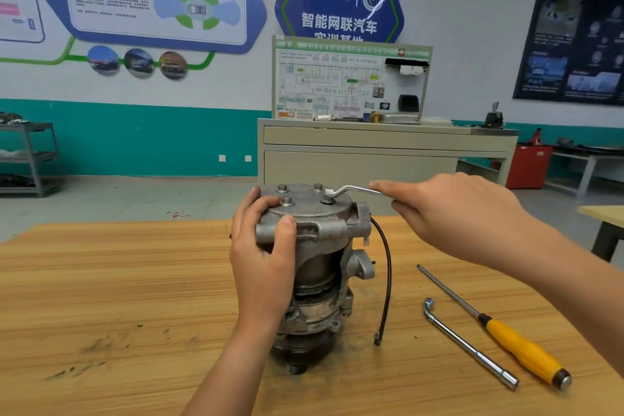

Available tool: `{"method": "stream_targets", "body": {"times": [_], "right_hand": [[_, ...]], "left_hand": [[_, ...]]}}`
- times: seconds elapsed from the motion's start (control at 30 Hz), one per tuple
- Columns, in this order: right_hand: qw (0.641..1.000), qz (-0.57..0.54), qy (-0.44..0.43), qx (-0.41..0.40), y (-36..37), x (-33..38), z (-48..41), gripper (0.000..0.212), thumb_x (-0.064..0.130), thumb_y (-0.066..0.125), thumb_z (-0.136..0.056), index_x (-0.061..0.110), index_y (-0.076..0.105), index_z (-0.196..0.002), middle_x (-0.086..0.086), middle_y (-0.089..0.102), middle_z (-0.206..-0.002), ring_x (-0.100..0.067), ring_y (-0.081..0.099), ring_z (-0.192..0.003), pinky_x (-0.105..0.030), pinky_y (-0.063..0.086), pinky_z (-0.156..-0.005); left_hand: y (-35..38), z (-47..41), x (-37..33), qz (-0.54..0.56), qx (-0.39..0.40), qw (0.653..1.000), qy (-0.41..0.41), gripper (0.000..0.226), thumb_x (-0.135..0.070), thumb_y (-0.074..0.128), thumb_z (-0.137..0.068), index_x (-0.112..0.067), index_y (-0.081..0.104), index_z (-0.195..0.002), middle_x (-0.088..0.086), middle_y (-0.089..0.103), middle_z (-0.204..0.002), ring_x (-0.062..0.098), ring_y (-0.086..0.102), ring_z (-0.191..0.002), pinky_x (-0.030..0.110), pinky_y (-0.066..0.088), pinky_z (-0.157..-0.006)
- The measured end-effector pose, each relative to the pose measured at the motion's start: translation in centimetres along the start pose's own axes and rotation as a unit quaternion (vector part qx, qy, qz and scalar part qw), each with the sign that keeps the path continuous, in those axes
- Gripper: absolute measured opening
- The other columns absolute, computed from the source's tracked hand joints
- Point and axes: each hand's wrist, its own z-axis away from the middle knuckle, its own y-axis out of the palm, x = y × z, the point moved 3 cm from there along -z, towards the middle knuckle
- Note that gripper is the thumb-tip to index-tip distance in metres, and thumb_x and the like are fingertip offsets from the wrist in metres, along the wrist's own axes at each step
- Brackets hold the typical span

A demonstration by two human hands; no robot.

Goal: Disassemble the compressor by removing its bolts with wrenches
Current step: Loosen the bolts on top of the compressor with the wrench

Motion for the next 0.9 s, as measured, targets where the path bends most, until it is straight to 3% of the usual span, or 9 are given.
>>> {"method": "stream_targets", "body": {"times": [0.1,0.23,0.4,0.53,0.6,0.67,0.73,0.83,0.9], "right_hand": [[0.997,0.070,0.009,0.020,-0.4,0.6,-0.4,0.049,0.017,0.033,-0.098,0.039,0.021,-0.140,0.005,0.035,-0.060,-0.015,0.038,-0.052,-0.027,0.040,-0.048],[0.981,0.184,-0.040,0.054,-1.6,2.8,-0.2,0.050,0.001,0.044,-0.089,0.014,0.033,-0.135,0.000,0.029,-0.058,-0.015,0.025,-0.045,-0.025,0.023,-0.037],[0.983,0.181,-0.014,0.019,-1.0,2.5,0.2,0.050,0.011,0.042,-0.092,0.019,0.025,-0.139,0.001,0.033,-0.055,-0.016,0.027,-0.041,-0.024,0.024,-0.034],[0.992,0.031,-0.036,-0.121,1.0,-0.4,0.2,0.037,0.038,0.043,-0.089,0.019,0.067,-0.110,0.002,0.054,-0.050,-0.017,0.042,-0.036,-0.020,0.037,-0.044],[0.983,-0.095,-0.026,-0.157,2.8,-1.8,-1.0,0.042,0.041,0.037,-0.092,0.018,0.070,-0.106,0.001,0.068,-0.071,-0.017,0.062,-0.063,-0.035,0.043,-0.077],[0.971,-0.211,0.023,-0.112,4.3,-2.2,-3.2,0.039,0.038,0.034,-0.098,0.022,0.066,-0.112,0.006,0.068,-0.103,-0.012,0.058,-0.101,-0.038,0.014,-0.108],[0.956,-0.281,0.044,-0.074,5.7,-2.2,-5.6,0.038,0.035,0.031,-0.099,0.023,0.065,-0.112,0.008,0.062,-0.119,-0.010,0.049,-0.116,-0.040,0.000,-0.111],[0.943,-0.328,0.046,-0.018,6.8,-1.3,-8.4,0.040,0.036,0.027,-0.100,0.026,0.060,-0.119,0.005,0.047,-0.137,-0.013,0.035,-0.131,-0.044,0.003,-0.114],[0.938,-0.339,0.056,0.039,7.2,-0.8,-10.0,0.041,0.038,0.027,-0.100,0.028,0.046,-0.134,0.000,0.023,-0.152,-0.017,0.013,-0.141,-0.047,0.001,-0.114]], "left_hand": [[0.0,0.0,-0.1,0.002,-0.003,1.000,0.002,0.019,-0.034,0.049,-0.077,-0.038,0.055,-0.094,-0.013,0.047,-0.131,-0.011,0.040,-0.117,0.021,0.034,-0.104],[-0.1,0.0,-0.3,-0.001,0.000,1.000,0.007,0.018,-0.031,0.050,-0.078,-0.036,0.056,-0.094,-0.009,0.048,-0.132,-0.004,0.041,-0.120,0.004,0.030,-0.096],[-0.4,-0.3,0.1,0.002,0.015,1.000,0.005,0.021,-0.034,0.049,-0.077,-0.037,0.057,-0.095,-0.026,0.046,-0.125,-0.009,0.040,-0.120,0.029,0.036,-0.106],[-0.5,-0.6,0.2,0.001,0.019,1.000,0.008,0.021,-0.034,0.049,-0.077,-0.036,0.058,-0.095,-0.028,0.046,-0.123,-0.008,0.040,-0.122,0.033,0.037,-0.106],[-0.5,-0.6,0.3,0.001,0.018,1.000,0.009,0.021,-0.034,0.049,-0.077,-0.035,0.059,-0.095,-0.028,0.046,-0.123,-0.009,0.040,-0.121,0.029,0.037,-0.105],[-0.5,-0.6,0.3,0.006,0.016,1.000,0.012,0.021,-0.034,0.049,-0.076,-0.035,0.059,-0.095,-0.027,0.046,-0.124,-0.012,0.040,-0.119,0.022,0.036,-0.103],[-0.5,-0.6,0.4,0.010,0.014,1.000,0.010,0.021,-0.034,0.049,-0.076,-0.035,0.059,-0.095,-0.027,0.046,-0.124,-0.015,0.040,-0.118,0.015,0.034,-0.099],[-0.5,-0.6,0.3,0.017,0.017,1.000,0.003,0.022,-0.034,0.050,-0.075,-0.035,0.059,-0.095,-0.028,0.047,-0.124,-0.015,0.039,-0.118,0.012,0.034,-0.097],[-0.4,-0.6,0.4,0.017,0.009,1.000,0.001,0.023,-0.033,0.050,-0.075,-0.033,0.060,-0.095,-0.027,0.047,-0.124,-0.012,0.039,-0.120,0.016,0.034,-0.099]]}}
